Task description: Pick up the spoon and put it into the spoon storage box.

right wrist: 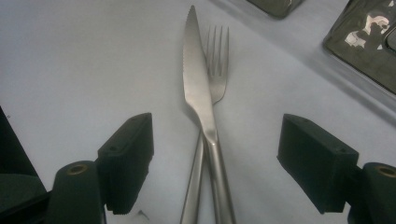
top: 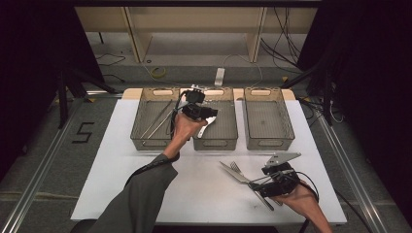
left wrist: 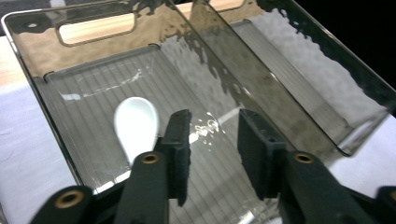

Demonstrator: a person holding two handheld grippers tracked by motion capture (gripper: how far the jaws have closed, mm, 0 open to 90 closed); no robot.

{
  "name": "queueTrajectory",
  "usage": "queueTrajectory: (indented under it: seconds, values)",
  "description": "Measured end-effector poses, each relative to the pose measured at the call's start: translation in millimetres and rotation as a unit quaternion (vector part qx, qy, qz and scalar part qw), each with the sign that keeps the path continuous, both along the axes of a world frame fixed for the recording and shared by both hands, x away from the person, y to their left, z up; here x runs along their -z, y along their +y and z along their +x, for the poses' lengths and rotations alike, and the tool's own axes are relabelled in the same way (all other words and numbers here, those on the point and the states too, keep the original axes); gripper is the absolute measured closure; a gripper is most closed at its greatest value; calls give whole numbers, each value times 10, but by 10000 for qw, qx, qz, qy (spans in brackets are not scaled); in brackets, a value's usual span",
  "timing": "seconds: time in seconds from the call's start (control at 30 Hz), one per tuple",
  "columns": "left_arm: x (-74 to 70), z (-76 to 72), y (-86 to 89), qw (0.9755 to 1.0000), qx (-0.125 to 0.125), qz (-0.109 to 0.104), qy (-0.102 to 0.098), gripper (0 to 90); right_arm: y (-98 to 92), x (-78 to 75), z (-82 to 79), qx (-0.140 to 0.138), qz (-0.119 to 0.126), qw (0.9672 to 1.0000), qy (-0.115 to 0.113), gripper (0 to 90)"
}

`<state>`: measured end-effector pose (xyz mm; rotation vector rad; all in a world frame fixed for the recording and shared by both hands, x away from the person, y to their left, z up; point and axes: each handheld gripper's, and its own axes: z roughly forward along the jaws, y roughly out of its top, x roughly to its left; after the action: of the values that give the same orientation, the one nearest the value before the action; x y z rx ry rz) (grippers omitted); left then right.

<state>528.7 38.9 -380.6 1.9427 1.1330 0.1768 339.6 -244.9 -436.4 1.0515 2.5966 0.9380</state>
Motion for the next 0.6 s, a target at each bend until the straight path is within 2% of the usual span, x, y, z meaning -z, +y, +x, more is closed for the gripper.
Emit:
queueTrajectory:
  seconds: [0.17,0.27,0.4,0.5,0.6]
  values:
    - [-108,-84,111,9998,181,-95,31,431,-1,4,5,26,6,10000,19,276]
    - [-144,-154,207,9987,411,-245,188,339,-3,6,8,37,-18,10000,24,276]
    - [-168,-307,372,9982,567,-190,94,281,-10,5,16,53,-39,10000,40,276]
    - [-163,-421,513,9981,546,-279,-2,265,-4,12,21,43,-76,9999,52,276]
    - [-113,-541,638,9981,557,-262,-48,259,3,14,20,72,-106,9999,74,276]
